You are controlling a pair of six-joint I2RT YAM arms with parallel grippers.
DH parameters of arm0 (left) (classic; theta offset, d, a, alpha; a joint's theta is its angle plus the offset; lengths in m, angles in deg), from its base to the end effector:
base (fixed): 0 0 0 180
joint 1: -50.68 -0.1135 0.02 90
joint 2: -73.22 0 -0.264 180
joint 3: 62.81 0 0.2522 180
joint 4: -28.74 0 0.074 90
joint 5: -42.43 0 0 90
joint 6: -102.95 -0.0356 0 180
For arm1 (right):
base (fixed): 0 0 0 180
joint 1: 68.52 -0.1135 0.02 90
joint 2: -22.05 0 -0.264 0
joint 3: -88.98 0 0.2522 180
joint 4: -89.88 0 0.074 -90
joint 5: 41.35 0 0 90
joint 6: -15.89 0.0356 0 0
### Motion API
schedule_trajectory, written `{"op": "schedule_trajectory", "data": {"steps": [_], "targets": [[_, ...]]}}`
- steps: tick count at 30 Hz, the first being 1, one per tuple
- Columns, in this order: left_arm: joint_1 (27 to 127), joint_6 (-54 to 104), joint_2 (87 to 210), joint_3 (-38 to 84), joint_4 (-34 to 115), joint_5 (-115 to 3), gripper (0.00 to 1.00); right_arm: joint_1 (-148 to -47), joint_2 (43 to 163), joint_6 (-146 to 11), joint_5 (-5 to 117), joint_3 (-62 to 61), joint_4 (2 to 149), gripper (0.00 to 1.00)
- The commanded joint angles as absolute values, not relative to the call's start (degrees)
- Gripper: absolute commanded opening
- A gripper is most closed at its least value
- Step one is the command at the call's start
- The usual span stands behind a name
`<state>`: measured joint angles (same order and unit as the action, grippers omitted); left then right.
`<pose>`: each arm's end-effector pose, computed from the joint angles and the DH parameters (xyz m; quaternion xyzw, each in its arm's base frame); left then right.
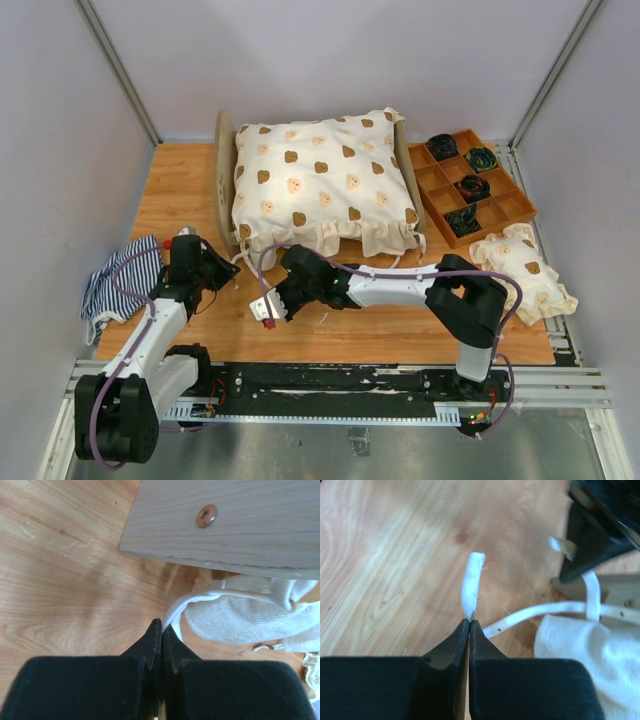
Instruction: Set up the pet bed
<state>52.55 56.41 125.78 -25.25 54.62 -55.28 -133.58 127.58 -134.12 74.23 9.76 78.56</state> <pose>0.1855 -0.0108 0.1863 -0.2961 0.8583 -0.2162 0.3591 0.1551 0.3699 0.1913 -0.8215 0.3169 0.2174 0.4212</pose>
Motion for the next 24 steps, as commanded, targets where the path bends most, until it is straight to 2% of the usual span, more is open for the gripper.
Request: {"op": "schedule_trajectory", "data": {"steps": [1, 5, 10, 16, 18, 24], "targets": [[51.82, 58.67, 123.91, -26.48, 54.38, -52.6, 0.0, -131.3, 126.35, -108.99, 73.56, 15.46, 103.11, 0.0], [51.82, 60.46, 120.88, -26.69, 57.65, -50.53, 0.0, -130.66, 128.88, -96.49, 63.86, 14.81, 111.18, 0.0], [51.82, 64.34, 118.37, -29.74, 60.29, -47.98, 0.0, -130.66, 130.93, -87.13, 56.41, 7.0, 105.04, 0.0], [51.82, 66.41, 120.63, -33.41, 56.05, -51.23, 0.03, -130.57, 134.27, -86.41, 49.0, 1.81, 98.82, 0.0], [51.82, 66.56, 121.46, -33.27, 55.51, -51.33, 0.06, -130.57, 134.78, -86.24, 46.76, 0.71, 96.3, 0.0], [51.82, 67.48, 122.35, -33.06, 54.23, -49.9, 0.26, -130.58, 135.26, -86.24, 44.24, -1.67, 91.65, 0.0]]}}
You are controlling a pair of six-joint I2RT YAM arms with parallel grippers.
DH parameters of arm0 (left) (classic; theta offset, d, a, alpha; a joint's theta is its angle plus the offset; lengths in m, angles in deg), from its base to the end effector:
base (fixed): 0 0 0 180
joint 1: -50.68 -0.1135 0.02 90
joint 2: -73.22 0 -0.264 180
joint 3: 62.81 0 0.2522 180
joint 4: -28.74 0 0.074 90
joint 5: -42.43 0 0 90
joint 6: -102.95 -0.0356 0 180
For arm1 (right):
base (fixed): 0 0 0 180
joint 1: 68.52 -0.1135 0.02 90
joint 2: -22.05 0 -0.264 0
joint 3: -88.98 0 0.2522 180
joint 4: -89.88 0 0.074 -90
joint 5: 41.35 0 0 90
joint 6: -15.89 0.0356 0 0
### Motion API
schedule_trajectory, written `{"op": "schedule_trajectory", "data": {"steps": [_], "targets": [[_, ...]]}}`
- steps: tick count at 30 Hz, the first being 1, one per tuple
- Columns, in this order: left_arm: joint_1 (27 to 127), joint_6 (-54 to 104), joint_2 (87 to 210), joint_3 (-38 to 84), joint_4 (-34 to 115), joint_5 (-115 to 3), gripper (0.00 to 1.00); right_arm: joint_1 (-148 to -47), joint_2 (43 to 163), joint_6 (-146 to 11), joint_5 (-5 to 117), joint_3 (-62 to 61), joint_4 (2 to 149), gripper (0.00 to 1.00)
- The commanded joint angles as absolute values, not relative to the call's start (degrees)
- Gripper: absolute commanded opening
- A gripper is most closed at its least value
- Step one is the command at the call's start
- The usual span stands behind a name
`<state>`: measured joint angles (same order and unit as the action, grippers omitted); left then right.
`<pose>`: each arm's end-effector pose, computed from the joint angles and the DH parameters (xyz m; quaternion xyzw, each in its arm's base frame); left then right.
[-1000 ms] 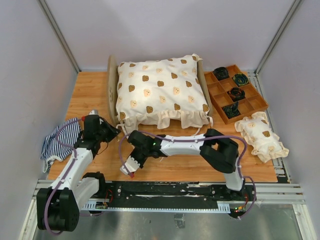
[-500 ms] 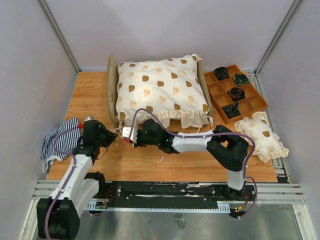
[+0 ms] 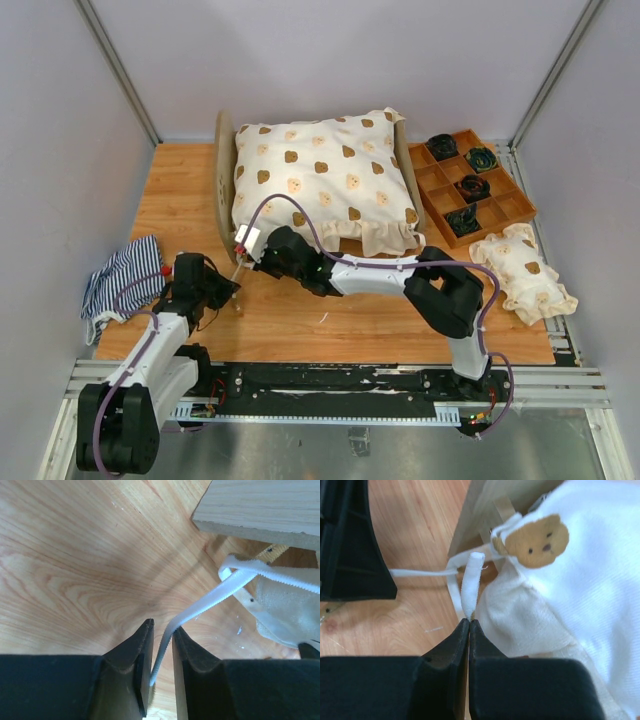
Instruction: Set up the pet bed
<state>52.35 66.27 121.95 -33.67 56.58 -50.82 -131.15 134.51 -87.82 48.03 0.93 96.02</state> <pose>0.1574 -0.0066 0.1467 -0.3965 0.8429 -0.1910 0.3097 0.2093 0.4035 0.2189 -0.4983 0.6391 0.2386 0.5351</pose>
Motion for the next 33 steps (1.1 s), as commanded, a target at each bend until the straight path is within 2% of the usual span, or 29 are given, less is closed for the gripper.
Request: {"op": "schedule_trajectory", "data": {"steps": [1, 6, 16, 25, 33], "targets": [[51.82, 67.43, 122.35, -32.97, 53.96, -49.92, 0.28, -130.57, 135.32, -86.0, 44.56, -1.7, 91.64, 0.0], [51.82, 65.48, 121.11, -32.54, 51.37, -49.57, 0.34, -130.57, 137.79, -84.09, 44.51, -3.05, 90.62, 0.0], [51.82, 66.12, 111.91, -32.07, 54.37, -40.54, 0.38, -130.49, 139.53, -82.38, 42.07, -5.49, 88.26, 0.0], [51.82, 59.16, 108.32, -39.69, 31.39, -53.41, 0.36, -130.31, 139.58, -81.51, 40.2, -6.42, 87.91, 0.0], [51.82, 48.26, 107.56, -38.73, 27.98, -50.08, 0.38, -130.0, 141.04, -82.09, 40.98, -9.34, 86.54, 0.0]]}}
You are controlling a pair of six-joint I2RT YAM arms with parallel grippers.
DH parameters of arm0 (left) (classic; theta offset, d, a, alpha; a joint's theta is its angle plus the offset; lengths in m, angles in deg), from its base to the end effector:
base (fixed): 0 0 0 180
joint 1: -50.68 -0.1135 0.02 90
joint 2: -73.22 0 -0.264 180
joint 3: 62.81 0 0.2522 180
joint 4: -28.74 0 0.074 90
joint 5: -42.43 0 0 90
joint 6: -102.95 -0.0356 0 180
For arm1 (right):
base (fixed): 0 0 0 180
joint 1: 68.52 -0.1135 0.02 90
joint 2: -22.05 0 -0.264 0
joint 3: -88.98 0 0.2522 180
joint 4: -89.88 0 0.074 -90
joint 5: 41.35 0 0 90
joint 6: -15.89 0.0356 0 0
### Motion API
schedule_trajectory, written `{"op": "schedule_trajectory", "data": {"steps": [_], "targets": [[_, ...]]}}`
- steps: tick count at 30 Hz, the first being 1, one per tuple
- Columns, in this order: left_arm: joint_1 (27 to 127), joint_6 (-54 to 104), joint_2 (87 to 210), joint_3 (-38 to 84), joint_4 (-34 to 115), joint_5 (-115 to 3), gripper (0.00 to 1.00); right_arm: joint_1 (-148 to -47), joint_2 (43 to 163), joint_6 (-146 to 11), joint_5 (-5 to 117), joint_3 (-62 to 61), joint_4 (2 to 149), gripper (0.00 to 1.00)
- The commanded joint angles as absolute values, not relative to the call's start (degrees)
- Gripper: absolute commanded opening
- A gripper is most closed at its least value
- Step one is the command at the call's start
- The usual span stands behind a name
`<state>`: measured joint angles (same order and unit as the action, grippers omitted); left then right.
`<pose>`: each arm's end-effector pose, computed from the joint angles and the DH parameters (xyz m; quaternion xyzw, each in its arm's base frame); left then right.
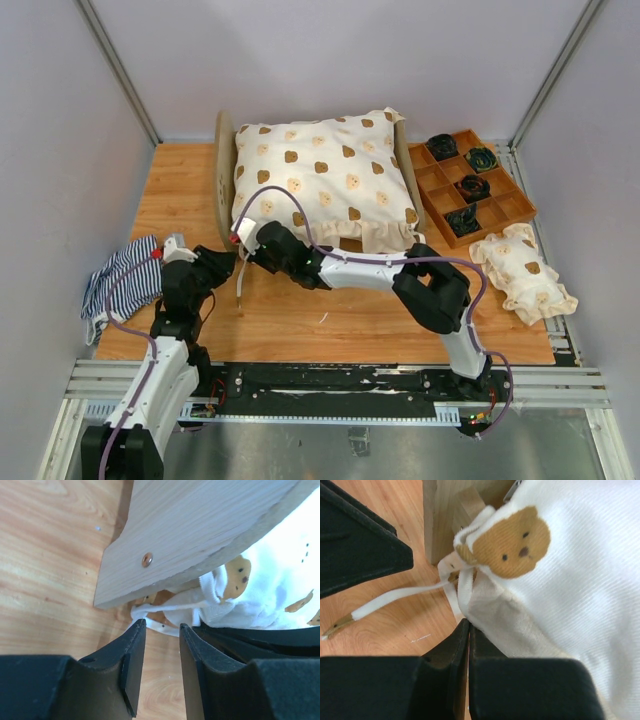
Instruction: Set up the pet bed
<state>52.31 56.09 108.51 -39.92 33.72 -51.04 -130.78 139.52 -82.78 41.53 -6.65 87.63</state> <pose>0.1552 -0.0066 0.1791 -0.2687 0.7595 -0.2480 0.5380 0.2253 0.4190 0.2093 -0.4584 0.7017 0.1982 0.5081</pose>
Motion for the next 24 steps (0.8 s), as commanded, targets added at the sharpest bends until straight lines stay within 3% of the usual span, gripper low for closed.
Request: {"op": "schedule_trajectory", "data": {"steps": [1, 8, 15, 24], "targets": [[51.82, 46.51, 107.39, -38.76, 27.23, -50.37, 0.38, -129.96, 141.06, -82.17, 41.0, -9.56, 86.58, 0.0], [51.82, 42.69, 105.3, -38.84, 26.06, -50.84, 0.38, -129.96, 141.81, -86.68, 44.74, -8.29, 91.62, 0.0], [51.82, 50.09, 105.97, -36.95, 32.69, -45.58, 0.39, -129.96, 141.84, -100.88, 45.5, -2.85, 104.26, 0.0], [51.82, 58.86, 110.84, -31.74, 40.29, -49.02, 0.41, -130.05, 141.65, -110.9, 43.51, -1.57, 108.73, 0.0]]}}
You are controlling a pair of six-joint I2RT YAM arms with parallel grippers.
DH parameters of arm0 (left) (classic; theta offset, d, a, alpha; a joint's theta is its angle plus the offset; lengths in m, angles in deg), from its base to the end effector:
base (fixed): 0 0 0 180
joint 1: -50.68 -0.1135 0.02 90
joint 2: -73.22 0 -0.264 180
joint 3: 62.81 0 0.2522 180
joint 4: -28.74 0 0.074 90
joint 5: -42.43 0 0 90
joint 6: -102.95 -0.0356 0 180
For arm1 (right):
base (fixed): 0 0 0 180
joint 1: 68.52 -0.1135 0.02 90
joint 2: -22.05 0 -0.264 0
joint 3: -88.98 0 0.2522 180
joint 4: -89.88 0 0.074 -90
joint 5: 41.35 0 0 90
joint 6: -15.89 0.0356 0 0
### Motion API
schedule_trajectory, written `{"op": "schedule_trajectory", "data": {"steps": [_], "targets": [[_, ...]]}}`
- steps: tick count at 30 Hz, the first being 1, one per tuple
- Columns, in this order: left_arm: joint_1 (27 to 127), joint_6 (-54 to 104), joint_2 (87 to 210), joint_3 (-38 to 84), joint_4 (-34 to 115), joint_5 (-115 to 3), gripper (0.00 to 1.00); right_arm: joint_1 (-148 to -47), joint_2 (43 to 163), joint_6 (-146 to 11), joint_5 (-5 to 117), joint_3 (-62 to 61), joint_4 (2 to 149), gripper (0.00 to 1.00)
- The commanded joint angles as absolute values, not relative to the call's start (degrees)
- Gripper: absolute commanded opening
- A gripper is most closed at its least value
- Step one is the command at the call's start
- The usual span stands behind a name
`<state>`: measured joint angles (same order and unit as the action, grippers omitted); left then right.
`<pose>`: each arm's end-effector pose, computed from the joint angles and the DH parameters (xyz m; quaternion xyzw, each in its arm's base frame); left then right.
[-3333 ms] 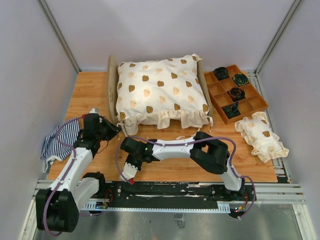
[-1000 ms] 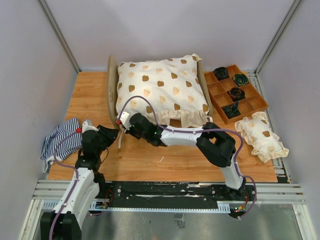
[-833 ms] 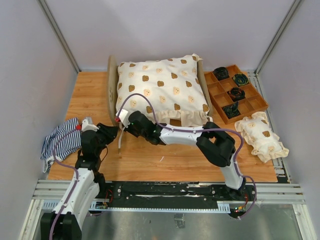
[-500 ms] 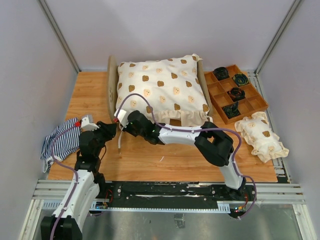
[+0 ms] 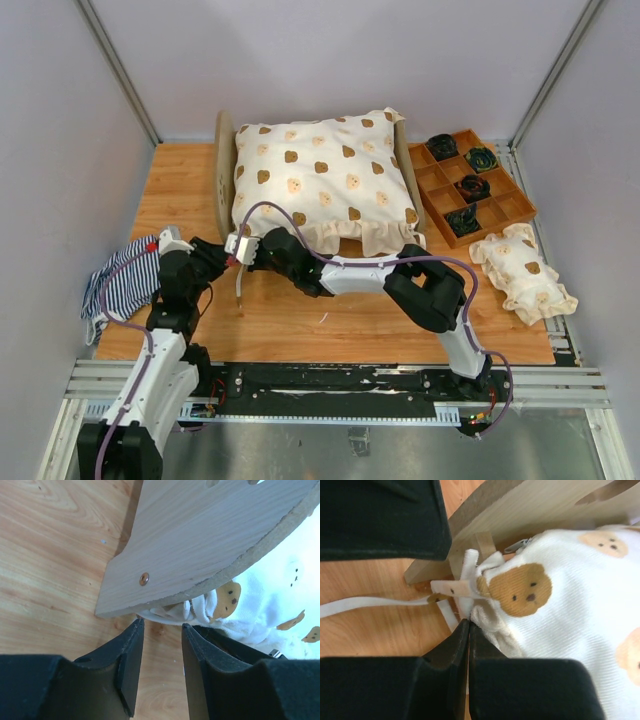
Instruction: Set up the pet bed
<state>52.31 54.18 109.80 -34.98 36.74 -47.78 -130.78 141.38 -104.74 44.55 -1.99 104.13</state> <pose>0.1621 -0.0047 0.2009 -0.2708 0.7555 -0.2193 0.5548 0.2245 0.4214 0.1972 -0.5560 0.5590 0.1403 0.5989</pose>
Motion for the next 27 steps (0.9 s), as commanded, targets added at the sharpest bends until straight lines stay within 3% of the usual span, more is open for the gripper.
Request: {"op": "schedule_trajectory", "data": {"steps": [1, 20, 27], "targets": [[51.82, 59.64, 111.04, -31.27, 41.36, -49.05, 0.42, -130.05, 141.66, -111.46, 43.39, -1.41, 109.27, 0.0], [51.82, 75.07, 108.32, -29.49, 44.53, -45.44, 0.52, -130.96, 142.13, -120.72, 48.29, 2.97, 121.43, 0.0], [51.82, 77.25, 112.47, -28.84, 41.04, -46.21, 0.49, -131.42, 142.63, -121.86, 51.29, 3.54, 122.64, 0.0]]}}
